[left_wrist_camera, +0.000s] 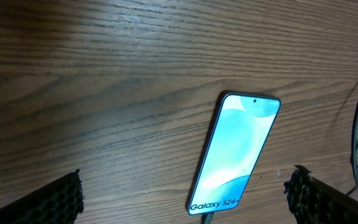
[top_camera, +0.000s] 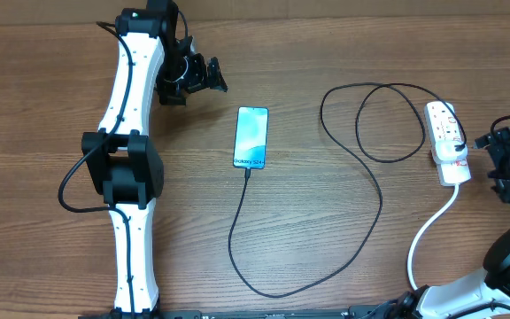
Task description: Plug charger to phone and switch on socket
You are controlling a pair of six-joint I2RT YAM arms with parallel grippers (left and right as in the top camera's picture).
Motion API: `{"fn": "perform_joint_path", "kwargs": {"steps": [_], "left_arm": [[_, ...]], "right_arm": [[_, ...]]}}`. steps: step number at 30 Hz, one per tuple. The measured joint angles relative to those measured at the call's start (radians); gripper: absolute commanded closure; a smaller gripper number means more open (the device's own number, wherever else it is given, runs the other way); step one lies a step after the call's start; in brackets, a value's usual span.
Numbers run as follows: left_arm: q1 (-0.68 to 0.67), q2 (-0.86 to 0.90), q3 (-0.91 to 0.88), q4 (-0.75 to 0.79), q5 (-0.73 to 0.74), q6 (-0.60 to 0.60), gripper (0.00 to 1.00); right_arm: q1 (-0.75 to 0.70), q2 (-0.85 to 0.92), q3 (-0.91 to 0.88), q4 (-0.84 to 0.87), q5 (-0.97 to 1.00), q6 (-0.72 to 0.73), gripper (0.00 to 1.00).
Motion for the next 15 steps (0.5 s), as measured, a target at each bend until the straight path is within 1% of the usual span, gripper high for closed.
{"fn": "perform_joint_path", "kwargs": {"steps": [11, 15], "left_arm": [[0.0, 0.0, 0.0, 0.0, 0.0, 0.0, 0.0], [0.0, 0.0, 0.0, 0.0, 0.0, 0.0, 0.0]], "right_arm": [[0.0, 0.0, -0.035, 0.011, -0.026, -0.004, 0.0], [-0.002, 0.0, -0.076, 0.053, -0.042, -0.003, 0.0]]}}
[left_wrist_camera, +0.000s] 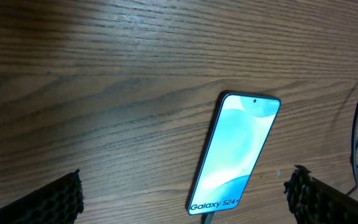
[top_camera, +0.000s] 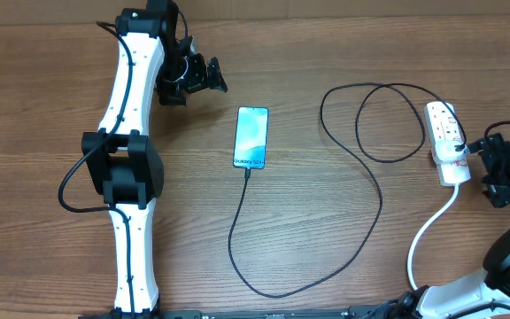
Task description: Plug charger to phone and switch on socket
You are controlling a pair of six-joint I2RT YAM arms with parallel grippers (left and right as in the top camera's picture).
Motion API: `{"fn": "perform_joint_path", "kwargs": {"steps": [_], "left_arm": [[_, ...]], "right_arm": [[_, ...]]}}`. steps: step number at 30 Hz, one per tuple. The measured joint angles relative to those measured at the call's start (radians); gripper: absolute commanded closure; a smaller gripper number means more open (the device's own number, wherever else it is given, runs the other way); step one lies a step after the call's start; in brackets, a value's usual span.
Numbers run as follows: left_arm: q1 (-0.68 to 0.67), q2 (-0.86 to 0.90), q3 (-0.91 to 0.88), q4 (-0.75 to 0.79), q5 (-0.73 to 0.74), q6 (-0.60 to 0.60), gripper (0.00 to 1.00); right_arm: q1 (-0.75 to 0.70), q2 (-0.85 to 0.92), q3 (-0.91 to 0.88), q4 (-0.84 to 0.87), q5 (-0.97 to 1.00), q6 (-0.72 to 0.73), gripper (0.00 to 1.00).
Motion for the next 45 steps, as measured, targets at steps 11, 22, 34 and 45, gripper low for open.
{"fn": "perform_joint_path", "kwargs": {"steps": [11, 22, 34, 45], "left_arm": [[0.0, 0.0, 0.0, 0.0, 0.0, 0.0, 0.0], [0.0, 0.0, 0.0, 0.0, 0.0, 0.0, 0.0], [0.0, 0.0, 0.0, 0.0, 0.0, 0.0, 0.0], [0.0, 0.0, 0.0, 0.0, 0.0, 0.0, 0.0]], "right_arm": [[0.0, 0.0, -0.015, 0.038, -0.031, 0.001, 0.0], [0.002, 0.0, -0.032, 0.041, -0.119, -0.04, 0.0], [0.002, 0.0, -0.032, 0.055, -0.032, -0.013, 0.0], [0.002, 0.0, -0.032, 0.034, 0.056, 0.031, 0.0]]}}
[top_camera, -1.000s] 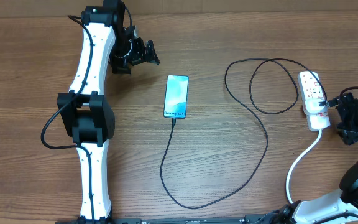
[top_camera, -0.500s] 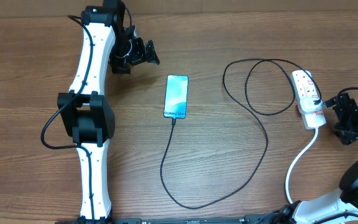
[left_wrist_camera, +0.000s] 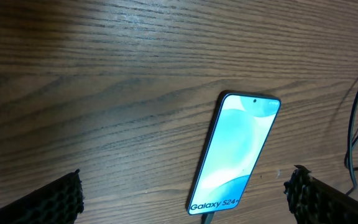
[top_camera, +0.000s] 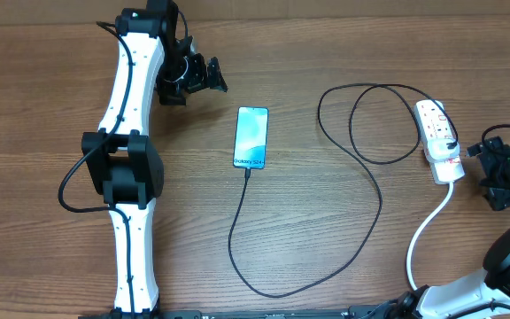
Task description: Plug charger to phone and switch on socket
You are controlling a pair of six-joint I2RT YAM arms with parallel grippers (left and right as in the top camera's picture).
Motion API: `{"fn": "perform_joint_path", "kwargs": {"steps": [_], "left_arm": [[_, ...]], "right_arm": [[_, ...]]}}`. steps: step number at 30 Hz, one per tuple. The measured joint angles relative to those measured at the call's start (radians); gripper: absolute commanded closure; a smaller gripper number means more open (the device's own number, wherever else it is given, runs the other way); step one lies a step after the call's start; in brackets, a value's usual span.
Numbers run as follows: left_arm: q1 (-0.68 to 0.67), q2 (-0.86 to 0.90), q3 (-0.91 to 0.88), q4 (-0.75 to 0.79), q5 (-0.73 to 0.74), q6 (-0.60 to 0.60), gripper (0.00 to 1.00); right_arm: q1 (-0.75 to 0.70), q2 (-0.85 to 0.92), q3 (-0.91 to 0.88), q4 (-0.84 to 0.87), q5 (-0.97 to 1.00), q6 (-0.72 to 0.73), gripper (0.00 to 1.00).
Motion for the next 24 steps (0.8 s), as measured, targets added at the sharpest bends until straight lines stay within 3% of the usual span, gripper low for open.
{"fn": "perform_joint_path", "kwargs": {"steps": [7, 16, 24], "left_arm": [[0.0, 0.0, 0.0, 0.0, 0.0, 0.0, 0.0], [0.0, 0.0, 0.0, 0.0, 0.0, 0.0, 0.0], [0.0, 0.0, 0.0, 0.0, 0.0, 0.0, 0.0]], "right_arm": [[0.0, 0.0, -0.002, -0.067, 0.019, 0.011, 0.0], [0.0, 0.0, -0.024, 0.018, 0.076, 0.053, 0.0], [-0.001, 0.0, -0.061, -0.027, 0.078, 0.072, 0.0]]}}
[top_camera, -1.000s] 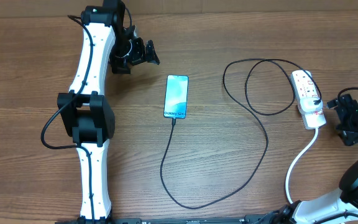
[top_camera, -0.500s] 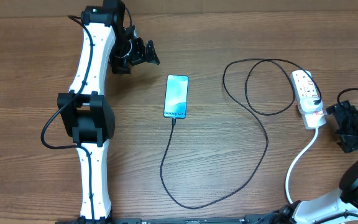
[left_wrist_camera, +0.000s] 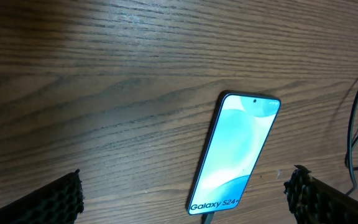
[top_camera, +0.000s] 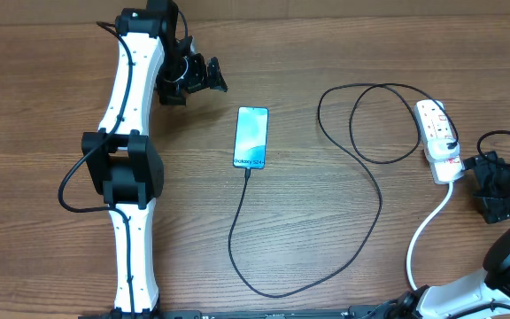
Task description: Plug charger to phone and switch on socket
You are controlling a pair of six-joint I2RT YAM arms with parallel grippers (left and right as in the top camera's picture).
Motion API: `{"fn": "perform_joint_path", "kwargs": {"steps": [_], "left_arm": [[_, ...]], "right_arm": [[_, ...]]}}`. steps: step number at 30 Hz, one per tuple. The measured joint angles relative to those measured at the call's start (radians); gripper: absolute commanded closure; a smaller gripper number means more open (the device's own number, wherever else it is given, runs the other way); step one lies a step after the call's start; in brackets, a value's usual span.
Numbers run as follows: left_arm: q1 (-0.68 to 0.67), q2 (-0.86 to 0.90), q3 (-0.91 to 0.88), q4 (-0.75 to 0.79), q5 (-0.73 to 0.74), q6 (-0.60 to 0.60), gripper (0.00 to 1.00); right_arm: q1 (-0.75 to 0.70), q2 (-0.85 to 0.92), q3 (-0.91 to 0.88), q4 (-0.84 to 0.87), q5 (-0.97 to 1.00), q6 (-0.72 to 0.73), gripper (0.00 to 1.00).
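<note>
The phone [top_camera: 251, 136] lies face up mid-table with its blue screen lit, and it fills the middle of the left wrist view [left_wrist_camera: 235, 152]. A black charger cable [top_camera: 242, 221] is plugged into its near end and loops right to the white power strip [top_camera: 437, 140]. The strip's switch is too small to read. My right gripper [top_camera: 489, 188] hangs just right of the strip's near end, apart from it, its fingers spread. My left gripper [top_camera: 204, 78] stands open at the far left, above and left of the phone, with nothing between its fingers [left_wrist_camera: 55, 196].
The strip's white lead [top_camera: 428, 235] runs toward the table's front edge. The black cable makes a wide loop [top_camera: 370, 124] between phone and strip. My left arm [top_camera: 127, 177] stretches along the table's left side.
My right gripper has moved a little toward the table's front and away from the power strip. Phone, cable, strip and left arm stay as they were.
My right gripper first hung to the right of the strip, apart from it. It was then against the strip's near end. After that the strip lay shifted left with the cable loop nudged, and the gripper stood off it. Now it is farther off. The left arm never moved.
</note>
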Motion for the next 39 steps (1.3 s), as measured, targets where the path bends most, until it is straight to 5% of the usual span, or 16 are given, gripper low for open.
{"fn": "perform_joint_path", "kwargs": {"steps": [23, 39], "left_arm": [[0.0, 0.0, 0.0, 0.0, 0.0, 0.0, 0.0], [0.0, 0.0, 0.0, 0.0, 0.0, 0.0, 0.0]], "right_arm": [[0.043, 0.0, 0.11, -0.18, -0.013, -0.043, 0.0], [0.111, 0.0, 0.084, -0.124, 0.022, -0.076, 0.0]]}}
